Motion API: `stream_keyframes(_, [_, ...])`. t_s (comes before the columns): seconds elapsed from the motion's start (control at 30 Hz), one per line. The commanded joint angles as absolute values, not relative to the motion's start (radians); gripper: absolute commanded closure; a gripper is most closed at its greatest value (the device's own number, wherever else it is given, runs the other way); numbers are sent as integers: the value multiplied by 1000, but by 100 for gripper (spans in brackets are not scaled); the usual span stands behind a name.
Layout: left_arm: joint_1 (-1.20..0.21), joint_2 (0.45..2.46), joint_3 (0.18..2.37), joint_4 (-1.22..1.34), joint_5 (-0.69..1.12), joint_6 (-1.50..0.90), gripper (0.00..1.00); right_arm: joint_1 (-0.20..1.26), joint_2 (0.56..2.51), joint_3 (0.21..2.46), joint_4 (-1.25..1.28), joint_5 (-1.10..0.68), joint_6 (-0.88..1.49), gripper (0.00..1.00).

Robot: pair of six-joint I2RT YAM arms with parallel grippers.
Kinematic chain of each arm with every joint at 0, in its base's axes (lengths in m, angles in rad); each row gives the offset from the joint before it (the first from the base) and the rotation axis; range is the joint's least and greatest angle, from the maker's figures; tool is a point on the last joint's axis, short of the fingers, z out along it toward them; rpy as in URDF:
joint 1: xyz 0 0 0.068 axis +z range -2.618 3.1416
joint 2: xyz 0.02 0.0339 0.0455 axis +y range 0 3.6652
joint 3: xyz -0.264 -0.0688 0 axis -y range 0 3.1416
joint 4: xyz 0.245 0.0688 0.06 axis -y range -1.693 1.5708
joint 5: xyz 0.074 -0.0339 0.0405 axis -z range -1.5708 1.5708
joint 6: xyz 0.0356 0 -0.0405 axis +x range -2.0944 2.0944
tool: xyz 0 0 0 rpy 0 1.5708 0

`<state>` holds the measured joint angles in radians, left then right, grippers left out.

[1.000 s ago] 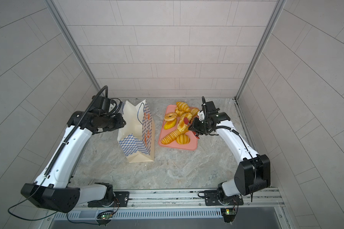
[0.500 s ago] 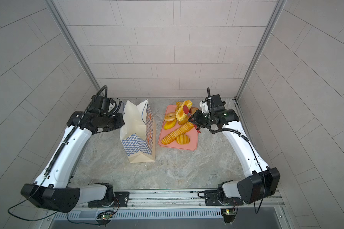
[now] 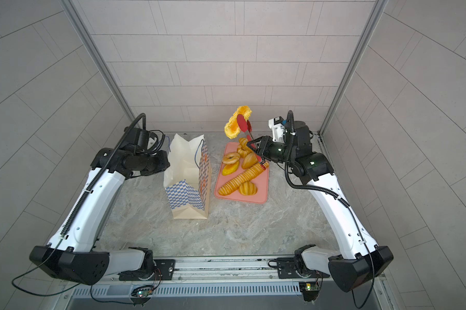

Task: Pack bread into a paper bag
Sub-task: Pick up the bread from the tray, then place the bread in the paper bag.

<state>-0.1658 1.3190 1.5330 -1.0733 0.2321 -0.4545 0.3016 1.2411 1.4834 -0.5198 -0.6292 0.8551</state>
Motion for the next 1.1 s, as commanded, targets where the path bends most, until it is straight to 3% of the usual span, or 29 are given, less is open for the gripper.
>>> stream_keyframes(0.0, [-164,1327,1562,-1072,241,-449,100,336,1226,1521,-348,-665,912,67])
stream_keyframes(0.53, [-164,1341,1614,-1083,247,-453,100,594,1375,1754,-505,-603,767,66])
stream_keyframes(1.07, [-165,1366,1651,-1078,256,-460,100,675,1377,1729,-802,-483,597,66])
